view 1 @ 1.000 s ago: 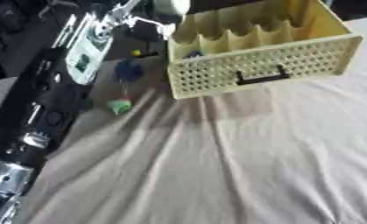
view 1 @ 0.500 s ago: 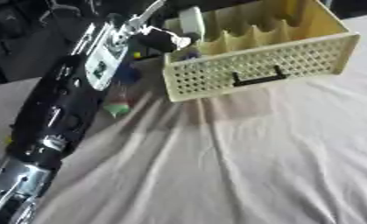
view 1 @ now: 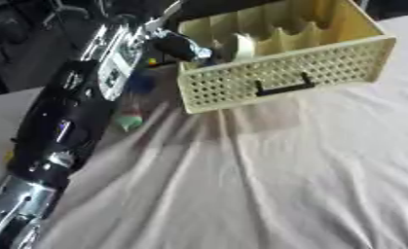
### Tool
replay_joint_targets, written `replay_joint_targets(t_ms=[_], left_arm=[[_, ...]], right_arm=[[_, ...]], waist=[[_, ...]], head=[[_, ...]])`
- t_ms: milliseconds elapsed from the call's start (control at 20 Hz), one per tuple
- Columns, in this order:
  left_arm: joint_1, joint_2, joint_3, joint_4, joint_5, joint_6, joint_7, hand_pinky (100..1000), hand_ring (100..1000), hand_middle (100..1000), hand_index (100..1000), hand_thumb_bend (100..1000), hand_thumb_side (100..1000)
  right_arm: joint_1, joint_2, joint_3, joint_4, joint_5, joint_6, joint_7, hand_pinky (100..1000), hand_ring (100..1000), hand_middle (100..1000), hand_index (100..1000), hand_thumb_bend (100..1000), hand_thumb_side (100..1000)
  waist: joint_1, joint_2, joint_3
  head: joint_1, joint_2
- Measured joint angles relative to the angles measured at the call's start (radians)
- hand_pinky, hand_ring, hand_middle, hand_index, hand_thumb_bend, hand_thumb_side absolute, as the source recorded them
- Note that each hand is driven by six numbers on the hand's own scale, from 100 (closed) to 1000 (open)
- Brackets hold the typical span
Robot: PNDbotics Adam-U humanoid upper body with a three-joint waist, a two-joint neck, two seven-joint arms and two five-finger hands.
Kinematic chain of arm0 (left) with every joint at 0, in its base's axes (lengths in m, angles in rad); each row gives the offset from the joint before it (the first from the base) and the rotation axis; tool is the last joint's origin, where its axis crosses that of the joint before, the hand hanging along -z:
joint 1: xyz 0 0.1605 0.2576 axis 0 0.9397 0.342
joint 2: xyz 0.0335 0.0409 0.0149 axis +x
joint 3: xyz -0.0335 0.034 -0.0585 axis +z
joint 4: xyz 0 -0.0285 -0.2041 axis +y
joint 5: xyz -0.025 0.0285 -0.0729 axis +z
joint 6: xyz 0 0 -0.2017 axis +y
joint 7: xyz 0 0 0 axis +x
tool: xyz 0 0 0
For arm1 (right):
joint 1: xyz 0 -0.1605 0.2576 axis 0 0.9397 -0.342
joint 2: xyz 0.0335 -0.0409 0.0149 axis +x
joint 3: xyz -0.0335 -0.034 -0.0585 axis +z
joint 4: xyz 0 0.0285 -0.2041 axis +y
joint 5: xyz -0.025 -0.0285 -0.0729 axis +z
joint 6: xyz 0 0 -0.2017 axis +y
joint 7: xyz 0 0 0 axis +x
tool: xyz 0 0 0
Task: Pick up objects from table and place into drawer.
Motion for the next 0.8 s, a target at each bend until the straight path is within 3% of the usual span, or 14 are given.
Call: replay_joint_targets(t_ms=[50, 100, 150, 250, 300, 350, 450, 700, 800], left_arm=[[0.001, 0.000, 0.000, -0.001, 0.002, 0.003, 0.011, 802, 895, 916, 1000, 666, 628], [0.003, 0.000, 0.000, -0.006, 0.008, 0.006, 0.024, 798, 891, 910, 1000, 682, 604], [0.005, 0.000, 0.001, -0.014, 0.016, 0.011, 0.041, 771, 863, 872, 1000, 624, 654], [0.014, 0.001, 0.006, -0.047, 0.041, 0.024, 0.092, 768, 861, 868, 1000, 625, 659], [0.020, 0.001, 0.006, -0.064, 0.054, 0.032, 0.117, 711, 807, 791, 920, 530, 756], [0.025, 0.002, 0.008, -0.087, 0.071, 0.042, 0.150, 699, 796, 778, 898, 472, 791], [0.046, 0.018, 0.024, -0.175, 0.133, 0.074, 0.251, 699, 795, 783, 916, 404, 865], [0.119, 0.105, 0.052, -0.431, 0.318, 0.154, 0.443, 716, 810, 799, 952, 354, 898], [0.155, 0.137, 0.063, -0.517, 0.368, 0.178, 0.473, 716, 809, 796, 920, 395, 876]], right_arm=[[0.000, 0.000, 0.000, 0.000, 0.000, 0.001, 0.001, 220, 308, 246, 773, 100, 696], [0.000, 0.000, 0.000, 0.000, 0.000, 0.001, 0.001, 220, 309, 246, 773, 100, 695], [0.000, 0.000, 0.000, 0.000, 0.000, 0.002, 0.002, 220, 309, 246, 773, 100, 694], [0.001, 0.000, 0.000, 0.000, -0.001, 0.002, 0.002, 220, 309, 246, 773, 100, 694], [0.001, 0.000, 0.000, 0.000, -0.001, 0.002, 0.002, 221, 310, 247, 773, 100, 694], [0.004, 0.000, 0.000, 0.000, -0.001, 0.002, 0.002, 220, 310, 248, 773, 100, 693], [0.010, 0.000, -0.001, 0.000, -0.001, 0.002, 0.001, 221, 311, 248, 773, 100, 692], [0.021, -0.001, -0.007, 0.000, -0.001, 0.002, -0.007, 222, 312, 250, 772, 100, 697], [0.026, -0.003, -0.007, 0.000, 0.000, 0.003, -0.008, 224, 313, 251, 776, 100, 716]], waist=[[0.000, 0.000, 0.001], [0.000, 0.000, 0.003], [0.000, 0.000, 0.006], [0.000, -0.001, 0.012], [0.000, -0.002, 0.014], [-0.001, -0.002, 0.019], [-0.002, -0.008, 0.037], [-0.024, -0.025, 0.077], [-0.033, -0.032, 0.094]], head=[[0.000, 0.000], [-0.001, 0.000], [-0.001, 0.001], [-0.003, 0.001], [-0.004, 0.002], [-0.007, 0.004], [-0.014, 0.013], [-0.043, 0.037], [-0.054, 0.045]])
